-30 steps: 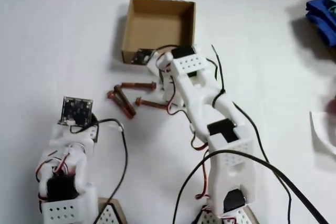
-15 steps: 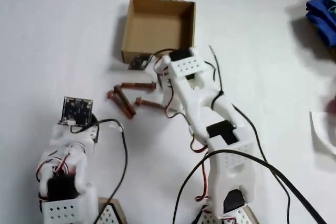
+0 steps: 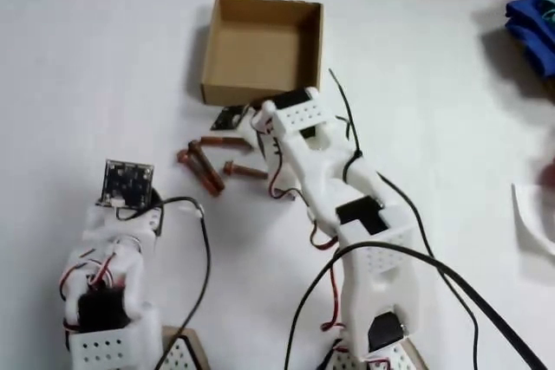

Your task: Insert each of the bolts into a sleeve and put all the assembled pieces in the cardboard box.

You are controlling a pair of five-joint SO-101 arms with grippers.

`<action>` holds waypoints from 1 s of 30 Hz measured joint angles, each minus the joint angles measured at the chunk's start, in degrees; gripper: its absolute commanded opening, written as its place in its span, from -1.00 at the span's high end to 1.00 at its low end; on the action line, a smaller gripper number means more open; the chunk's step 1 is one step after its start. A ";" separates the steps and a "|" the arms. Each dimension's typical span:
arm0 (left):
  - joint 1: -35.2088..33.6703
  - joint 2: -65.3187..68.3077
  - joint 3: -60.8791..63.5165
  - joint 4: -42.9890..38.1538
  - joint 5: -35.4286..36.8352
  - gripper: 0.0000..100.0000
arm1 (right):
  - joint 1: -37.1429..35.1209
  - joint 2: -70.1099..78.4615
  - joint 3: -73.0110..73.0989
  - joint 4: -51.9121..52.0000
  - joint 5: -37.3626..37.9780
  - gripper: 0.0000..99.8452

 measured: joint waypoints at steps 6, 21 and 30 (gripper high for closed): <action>0.00 0.00 0.00 0.00 0.00 0.69 | -0.18 0.09 -0.79 -0.53 -10.81 0.52; 0.00 0.00 0.00 0.00 0.00 0.69 | 0.35 0.44 -9.49 10.55 -29.80 0.51; 0.00 0.00 0.00 0.00 0.00 0.69 | 0.26 0.44 -9.58 6.15 -37.10 0.52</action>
